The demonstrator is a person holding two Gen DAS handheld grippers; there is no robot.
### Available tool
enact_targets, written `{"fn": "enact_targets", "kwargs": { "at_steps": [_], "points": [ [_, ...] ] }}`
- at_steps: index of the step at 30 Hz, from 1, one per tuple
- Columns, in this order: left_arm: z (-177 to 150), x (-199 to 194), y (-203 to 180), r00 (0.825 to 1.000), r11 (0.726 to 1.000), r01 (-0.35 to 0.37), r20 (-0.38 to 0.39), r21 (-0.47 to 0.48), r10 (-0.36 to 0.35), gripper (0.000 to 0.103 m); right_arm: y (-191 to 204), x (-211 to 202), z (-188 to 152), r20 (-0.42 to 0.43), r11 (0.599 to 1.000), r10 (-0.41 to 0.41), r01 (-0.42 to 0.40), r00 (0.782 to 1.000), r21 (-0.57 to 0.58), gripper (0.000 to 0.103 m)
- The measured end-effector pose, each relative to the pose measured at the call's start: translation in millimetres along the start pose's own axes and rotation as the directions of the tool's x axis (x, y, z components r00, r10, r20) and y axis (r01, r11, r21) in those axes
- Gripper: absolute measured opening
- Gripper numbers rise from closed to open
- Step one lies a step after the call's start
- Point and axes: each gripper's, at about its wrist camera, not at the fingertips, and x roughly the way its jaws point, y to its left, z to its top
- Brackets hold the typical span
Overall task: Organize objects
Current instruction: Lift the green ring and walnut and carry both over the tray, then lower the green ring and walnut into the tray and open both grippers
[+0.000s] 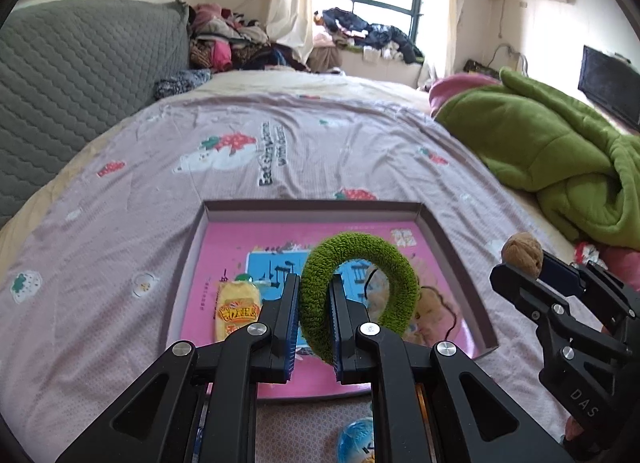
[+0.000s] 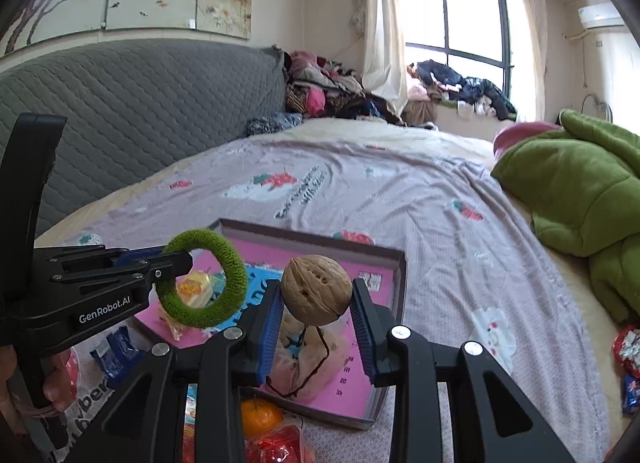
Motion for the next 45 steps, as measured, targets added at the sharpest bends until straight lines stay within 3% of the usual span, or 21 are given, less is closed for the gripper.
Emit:
{"fn": "enact_targets", "kwargs": {
  "at_steps": [9,27,45],
  "points": [
    [-6.4,35.7,4.1,0.996,1.000,0.011,-0.092,-0.018,-0.013,0.014,-10.2,34.0,-18.4,-0.115,1.000,0.018,-0.015,0.993,0.024,0.034],
    [-24.6,80.1,5.9,0.969,1.000,-0.008,-0.247,0.001,0.008,0.015,-21.5,76.6,-47.0,-0.301,0.998,0.008,0.011,0.954,0.062,0.034],
    [-29.8,88.1,14.9,0.955,1.000,0.003,-0.296,-0.018,-0.008,0.018,-18.2,80.2,-48.3,-0.321,0.997,0.008,0.016,0.947,0.071,0.035]
  ]
}}
